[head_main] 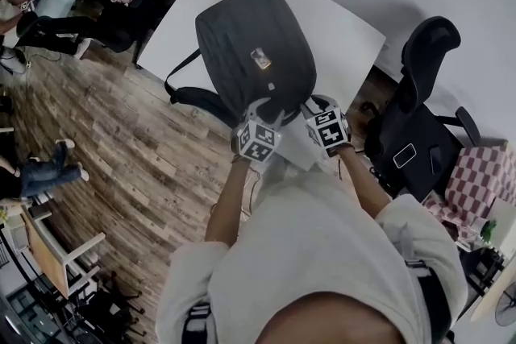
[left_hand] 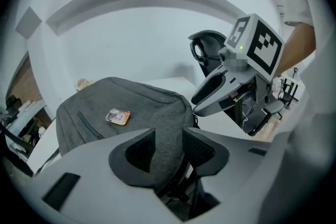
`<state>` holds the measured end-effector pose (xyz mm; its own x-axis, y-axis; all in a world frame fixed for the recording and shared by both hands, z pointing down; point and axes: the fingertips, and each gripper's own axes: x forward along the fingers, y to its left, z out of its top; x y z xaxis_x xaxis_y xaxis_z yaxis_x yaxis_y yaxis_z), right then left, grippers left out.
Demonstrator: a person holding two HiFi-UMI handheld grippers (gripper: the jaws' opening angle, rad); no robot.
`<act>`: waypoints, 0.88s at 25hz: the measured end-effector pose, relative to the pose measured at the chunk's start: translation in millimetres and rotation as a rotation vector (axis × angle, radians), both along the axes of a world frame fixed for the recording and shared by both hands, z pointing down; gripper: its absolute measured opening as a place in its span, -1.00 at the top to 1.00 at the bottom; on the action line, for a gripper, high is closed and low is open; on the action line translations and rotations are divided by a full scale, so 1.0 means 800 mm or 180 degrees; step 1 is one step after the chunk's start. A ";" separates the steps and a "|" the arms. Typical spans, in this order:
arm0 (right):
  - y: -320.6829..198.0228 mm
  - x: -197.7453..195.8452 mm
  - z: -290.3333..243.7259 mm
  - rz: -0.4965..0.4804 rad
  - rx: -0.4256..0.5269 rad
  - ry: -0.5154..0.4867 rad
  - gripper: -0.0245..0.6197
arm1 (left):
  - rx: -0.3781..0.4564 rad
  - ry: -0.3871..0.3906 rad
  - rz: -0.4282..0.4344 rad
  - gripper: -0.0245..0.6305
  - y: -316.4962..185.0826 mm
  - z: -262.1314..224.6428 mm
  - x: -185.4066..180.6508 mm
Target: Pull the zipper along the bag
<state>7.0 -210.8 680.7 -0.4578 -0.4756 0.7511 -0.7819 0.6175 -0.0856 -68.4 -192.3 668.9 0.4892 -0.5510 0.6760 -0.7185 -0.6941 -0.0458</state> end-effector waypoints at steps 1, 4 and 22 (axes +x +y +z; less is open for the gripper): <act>-0.006 0.001 -0.009 0.0034 0.0083 -0.0051 0.45 | 0.0025 0.0051 -0.0091 0.38 -0.003 -0.006 -0.005; -0.022 0.003 -0.036 0.0147 0.0295 -0.0191 0.49 | 0.0141 0.0294 -0.0422 0.42 -0.015 -0.033 -0.025; -0.109 0.004 -0.233 0.0446 0.1506 -0.0761 0.76 | 0.1185 0.0855 -0.1372 0.75 -0.084 -0.207 -0.133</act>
<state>10.2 -298.2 494.1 -0.4977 -0.8049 0.3232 -0.8522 0.5231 -0.0094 -174.8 -259.4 503.7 0.2968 -0.9113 0.2852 -0.9501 -0.3118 -0.0077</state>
